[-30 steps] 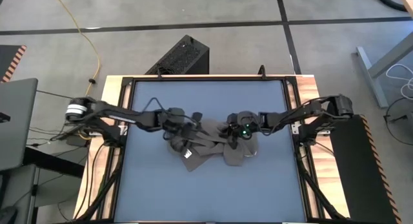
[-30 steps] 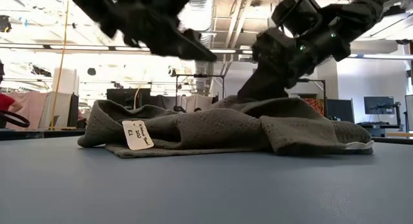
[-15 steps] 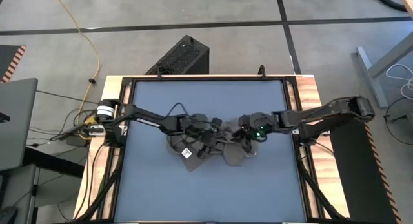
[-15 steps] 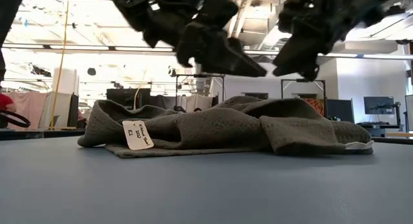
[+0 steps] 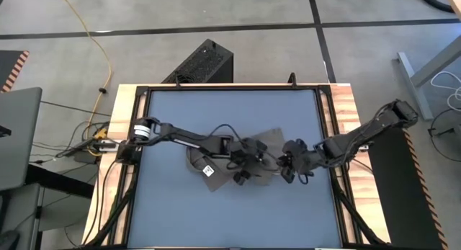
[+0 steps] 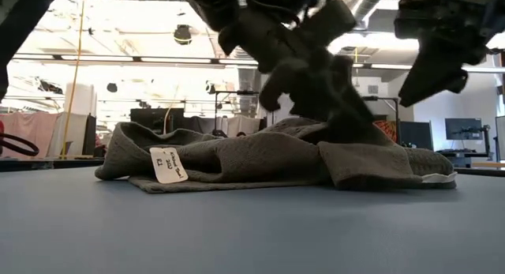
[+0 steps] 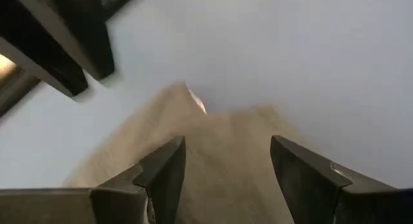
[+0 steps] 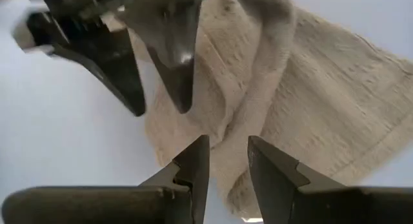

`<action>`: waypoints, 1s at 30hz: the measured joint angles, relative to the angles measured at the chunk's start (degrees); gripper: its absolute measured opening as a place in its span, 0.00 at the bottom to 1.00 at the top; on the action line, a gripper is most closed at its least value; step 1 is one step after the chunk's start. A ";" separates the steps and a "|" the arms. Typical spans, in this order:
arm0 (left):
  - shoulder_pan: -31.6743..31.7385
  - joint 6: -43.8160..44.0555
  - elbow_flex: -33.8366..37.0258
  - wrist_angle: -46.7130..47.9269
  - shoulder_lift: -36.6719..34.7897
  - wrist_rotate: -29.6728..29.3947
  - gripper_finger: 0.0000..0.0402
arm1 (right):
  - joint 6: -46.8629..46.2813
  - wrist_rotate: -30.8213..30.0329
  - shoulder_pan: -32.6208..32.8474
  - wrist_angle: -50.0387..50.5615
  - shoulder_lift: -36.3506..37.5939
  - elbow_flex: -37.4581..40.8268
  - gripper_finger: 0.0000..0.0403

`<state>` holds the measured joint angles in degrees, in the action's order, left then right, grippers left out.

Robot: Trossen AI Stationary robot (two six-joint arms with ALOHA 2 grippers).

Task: Roll towel into tight, uniform cylinder
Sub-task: Fold the gray towel

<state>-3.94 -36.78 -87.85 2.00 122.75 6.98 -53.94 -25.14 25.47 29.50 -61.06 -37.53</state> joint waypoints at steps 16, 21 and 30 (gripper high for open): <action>-0.95 -2.42 -8.64 4.99 4.01 -16.32 0.54 | -6.25 -1.53 3.71 3.48 -3.00 0.38 0.33; -0.02 -0.63 -8.42 5.24 3.98 -16.75 0.54 | -6.07 -2.22 3.63 3.58 -3.04 0.38 0.33; 0.59 0.20 -8.42 7.52 3.98 -15.19 0.54 | -5.99 -2.39 3.63 3.54 -3.04 0.38 0.33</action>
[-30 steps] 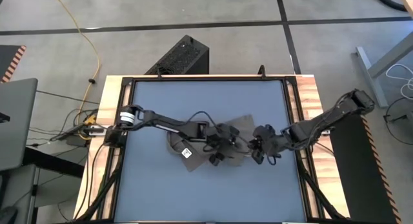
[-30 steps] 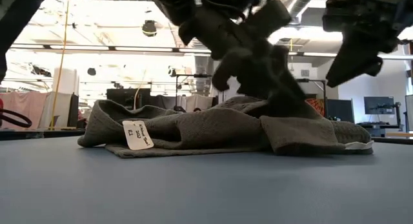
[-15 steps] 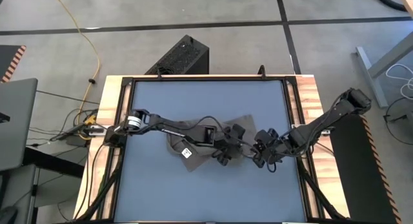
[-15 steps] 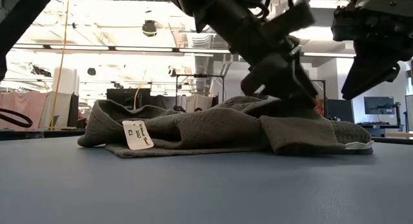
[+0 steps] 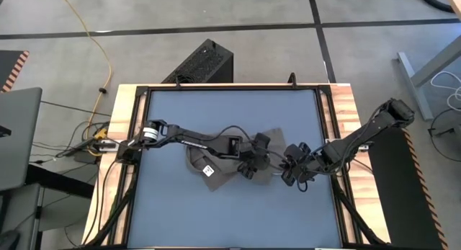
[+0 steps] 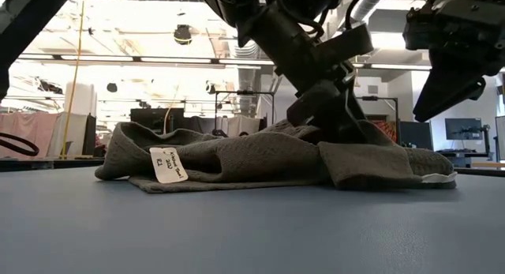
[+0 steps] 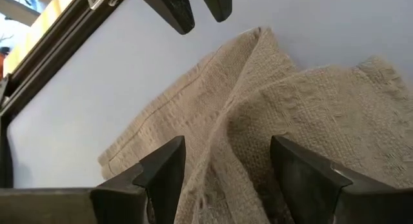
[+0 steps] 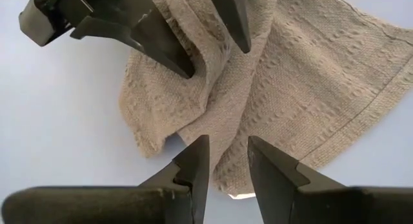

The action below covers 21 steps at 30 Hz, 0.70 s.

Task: Roll towel into tight, uniform cylinder
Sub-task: Fold the gray towel

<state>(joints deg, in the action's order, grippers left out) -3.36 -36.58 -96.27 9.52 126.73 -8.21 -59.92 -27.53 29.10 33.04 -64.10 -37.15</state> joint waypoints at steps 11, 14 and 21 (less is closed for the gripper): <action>0.00 -0.09 0.00 0.13 -0.02 0.04 0.29 | -0.02 -0.92 0.02 -0.02 0.00 0.00 0.33; 0.00 -0.07 0.00 0.13 -0.06 0.04 0.14 | -0.02 -0.92 0.01 0.00 0.00 0.00 0.33; 0.17 1.32 0.02 1.00 -3.61 0.45 0.01 | -0.04 -0.92 0.00 -0.06 0.00 -0.02 0.33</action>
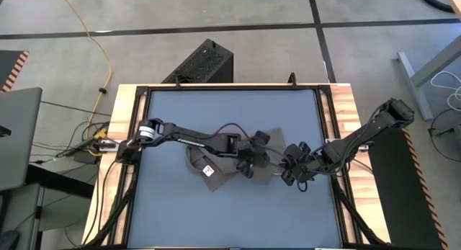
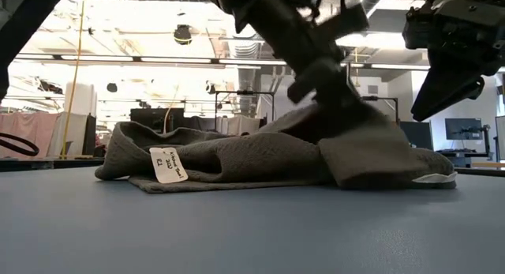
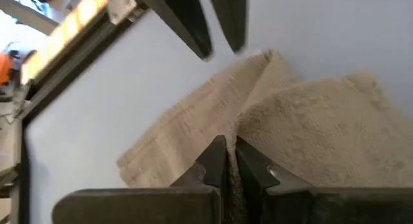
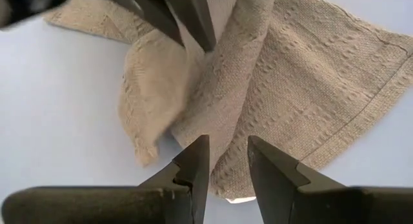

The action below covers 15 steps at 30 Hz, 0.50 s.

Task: Roll towel into tight, uniform cylinder
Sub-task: Fold the gray towel

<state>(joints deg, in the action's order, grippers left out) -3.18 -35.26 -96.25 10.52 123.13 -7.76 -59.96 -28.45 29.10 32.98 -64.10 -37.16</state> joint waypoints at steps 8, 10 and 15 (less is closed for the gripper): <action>2.72 5.25 0.00 9.82 -10.44 11.05 0.00 | 0.26 -0.24 0.02 0.12 0.00 0.00 0.33; 3.97 6.71 0.30 12.26 -13.36 15.77 0.00 | 0.49 -0.79 0.02 0.08 0.00 0.00 0.33; 7.81 12.20 8.55 7.03 -23.40 31.24 0.00 | 2.93 -5.06 0.02 0.02 0.00 0.00 0.33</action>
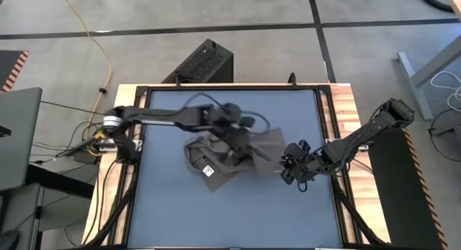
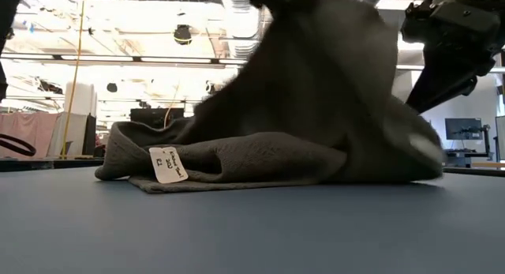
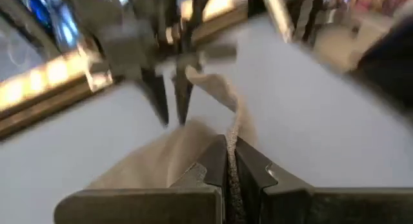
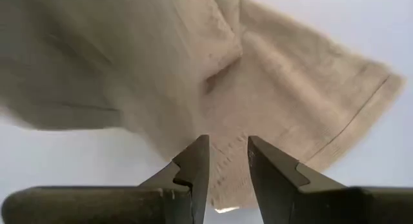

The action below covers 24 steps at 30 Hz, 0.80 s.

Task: Roll towel into tight, uniform cylinder
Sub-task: Fold the gray towel

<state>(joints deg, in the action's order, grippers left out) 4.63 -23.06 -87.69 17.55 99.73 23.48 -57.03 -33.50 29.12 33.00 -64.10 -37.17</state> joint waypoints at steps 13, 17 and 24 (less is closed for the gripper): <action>10.18 19.78 46.53 -22.64 -28.48 -21.78 0.00 | 11.11 -3.10 -1.92 -5.56 0.00 0.00 0.33; 11.75 25.63 56.72 -27.83 -31.97 -24.84 0.00 | 20.28 -2.92 -5.23 -13.34 0.00 0.00 0.33; 11.67 25.61 62.90 -30.80 -32.65 -20.14 0.01 | 31.79 -2.44 -10.21 -25.75 -2.10 0.00 0.33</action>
<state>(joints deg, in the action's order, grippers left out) 16.30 2.54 -24.80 -13.25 67.08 3.35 -25.24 -35.95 18.91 7.25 -66.20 -37.17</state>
